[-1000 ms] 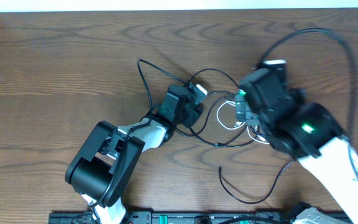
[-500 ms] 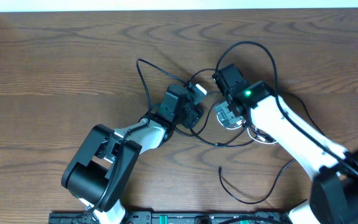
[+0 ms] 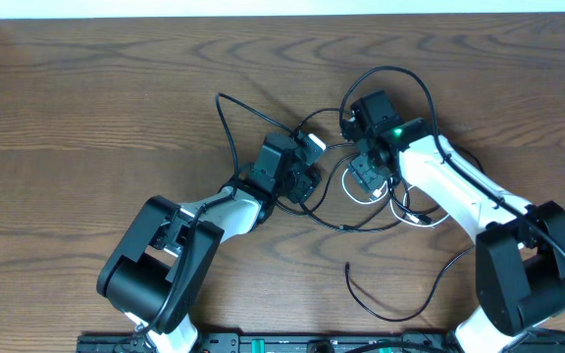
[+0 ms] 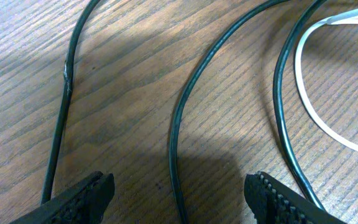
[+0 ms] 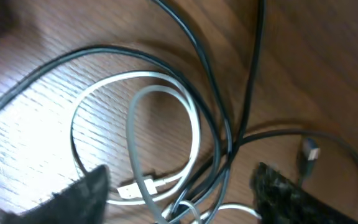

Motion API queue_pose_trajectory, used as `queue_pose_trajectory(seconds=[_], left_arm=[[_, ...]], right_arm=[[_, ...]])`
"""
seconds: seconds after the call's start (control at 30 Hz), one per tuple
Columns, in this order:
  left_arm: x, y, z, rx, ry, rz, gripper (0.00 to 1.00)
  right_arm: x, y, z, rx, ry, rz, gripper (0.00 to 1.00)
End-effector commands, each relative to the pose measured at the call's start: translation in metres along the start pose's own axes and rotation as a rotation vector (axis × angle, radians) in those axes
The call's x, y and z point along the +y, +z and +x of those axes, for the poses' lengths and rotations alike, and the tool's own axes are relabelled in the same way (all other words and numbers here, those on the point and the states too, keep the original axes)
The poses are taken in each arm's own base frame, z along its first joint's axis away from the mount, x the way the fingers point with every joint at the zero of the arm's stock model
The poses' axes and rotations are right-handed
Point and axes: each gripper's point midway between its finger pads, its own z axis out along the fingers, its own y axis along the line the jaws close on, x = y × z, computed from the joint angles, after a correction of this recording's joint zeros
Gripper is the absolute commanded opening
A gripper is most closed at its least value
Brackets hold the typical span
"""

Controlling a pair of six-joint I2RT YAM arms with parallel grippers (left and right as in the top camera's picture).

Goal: Untangle cables
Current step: 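Grasp the white cable with the right gripper and lift it up-right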

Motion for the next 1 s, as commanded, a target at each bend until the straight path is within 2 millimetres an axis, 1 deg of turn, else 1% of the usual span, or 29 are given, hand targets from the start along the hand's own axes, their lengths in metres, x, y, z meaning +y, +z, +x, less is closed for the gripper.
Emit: queue_pose_trajectory(seconds=[0.0, 0.03, 0.07, 0.1, 0.13, 0.17, 0.23, 0.3, 0.37, 0.43, 0.47, 0.57, 0.63, 0.67, 0.7, 0.77, 0.87, 0.97], left_arm=[[0.003, -0.005, -0.011, -0.027, 0.013, -0.012, 0.73], [0.003, -0.005, -0.011, -0.027, 0.013, -0.012, 0.73], [0.003, -0.005, -0.011, -0.027, 0.013, -0.012, 0.73], [0.003, -0.005, -0.011, -0.027, 0.013, -0.012, 0.73], [0.003, -0.005, -0.012, -0.027, 0.013, -0.012, 0.73], [0.003, -0.005, -0.011, -0.027, 0.013, -0.012, 0.73], [0.003, -0.005, -0.011, -0.027, 0.013, -0.012, 0.73], [0.003, -0.005, -0.011, -0.027, 0.013, -0.012, 0.73], [0.003, -0.005, -0.011, -0.027, 0.013, -0.012, 0.73], [0.003, -0.005, -0.011, -0.027, 0.012, -0.012, 0.73], [0.003, -0.005, -0.011, -0.027, 0.012, -0.012, 0.73], [0.003, -0.005, -0.011, -0.026, 0.012, -0.012, 0.73], [0.003, -0.005, -0.011, -0.026, 0.012, -0.012, 0.73], [0.003, -0.005, -0.011, -0.026, 0.012, -0.012, 0.73], [0.003, -0.005, -0.011, -0.026, 0.012, -0.012, 0.73], [0.003, -0.005, -0.011, -0.026, 0.012, -0.012, 0.73], [0.003, -0.005, -0.011, -0.026, 0.012, -0.012, 0.73], [0.003, -0.005, -0.011, -0.026, 0.012, -0.012, 0.73]], right_arm=[[0.005, 0.008, 0.004, 0.017, -0.004, -0.038, 0.55], [0.006, 0.008, 0.004, 0.017, -0.003, -0.039, 0.51], [0.006, 0.008, 0.004, 0.016, 0.002, -0.038, 0.43], [0.006, 0.008, 0.003, 0.015, 0.005, -0.038, 0.31], [0.005, 0.008, 0.003, 0.014, 0.016, -0.037, 0.14], [0.005, 0.008, 0.003, 0.014, 0.026, -0.038, 0.02], [0.005, 0.007, 0.003, 0.015, 0.070, -0.037, 0.01], [0.007, 0.002, -0.001, 0.000, 0.138, -0.038, 0.01], [0.008, -0.011, -0.010, -0.040, 0.206, -0.037, 0.01], [0.007, -0.032, -0.025, -0.109, 0.233, -0.037, 0.01], [0.006, -0.047, -0.034, -0.154, 0.243, -0.037, 0.01], [-0.001, -0.106, -0.062, -0.323, 0.256, -0.036, 0.01], [-0.008, -0.160, -0.080, -0.469, 0.266, -0.034, 0.01], [-0.013, -0.187, -0.086, -0.537, 0.274, -0.032, 0.01], [-0.018, -0.217, -0.092, -0.614, 0.281, -0.030, 0.01], [-0.026, -0.267, -0.095, -0.735, 0.293, -0.025, 0.01], [-0.033, -0.332, -0.090, -0.889, 0.304, -0.025, 0.01], [-0.032, -0.377, -0.083, -1.004, 0.294, -0.054, 0.01]])
